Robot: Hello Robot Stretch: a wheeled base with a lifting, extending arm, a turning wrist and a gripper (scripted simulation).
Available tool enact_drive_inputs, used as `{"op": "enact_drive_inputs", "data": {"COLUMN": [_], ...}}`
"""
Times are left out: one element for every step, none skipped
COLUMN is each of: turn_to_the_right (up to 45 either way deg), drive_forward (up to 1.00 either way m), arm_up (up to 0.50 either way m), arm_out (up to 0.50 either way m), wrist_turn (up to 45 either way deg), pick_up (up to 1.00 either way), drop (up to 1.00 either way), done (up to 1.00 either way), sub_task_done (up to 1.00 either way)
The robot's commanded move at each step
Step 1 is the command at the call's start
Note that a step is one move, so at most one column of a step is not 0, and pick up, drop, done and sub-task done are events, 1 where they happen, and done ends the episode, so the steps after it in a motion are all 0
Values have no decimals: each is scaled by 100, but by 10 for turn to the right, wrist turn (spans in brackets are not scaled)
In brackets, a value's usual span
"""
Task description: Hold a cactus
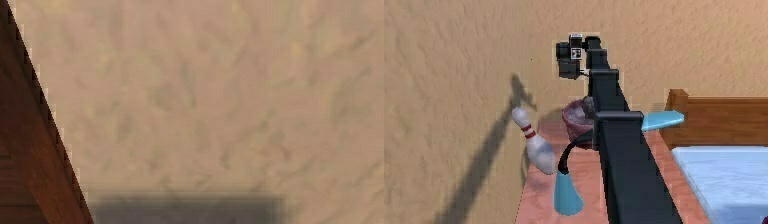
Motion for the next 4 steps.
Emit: {"op": "enact_drive_inputs", "data": {"turn_to_the_right": [0,0,0,0], "drive_forward": [0,0,0,0], "arm_up": [-26,0,10,0], "arm_out": [0,0,0,0], "wrist_turn": [0,0,0,0], "pick_up": [0,100,0,0], "drop": [0,0,0,0], "done": [0,0,0,100], "sub_task_done": [0,0,0,0]}}
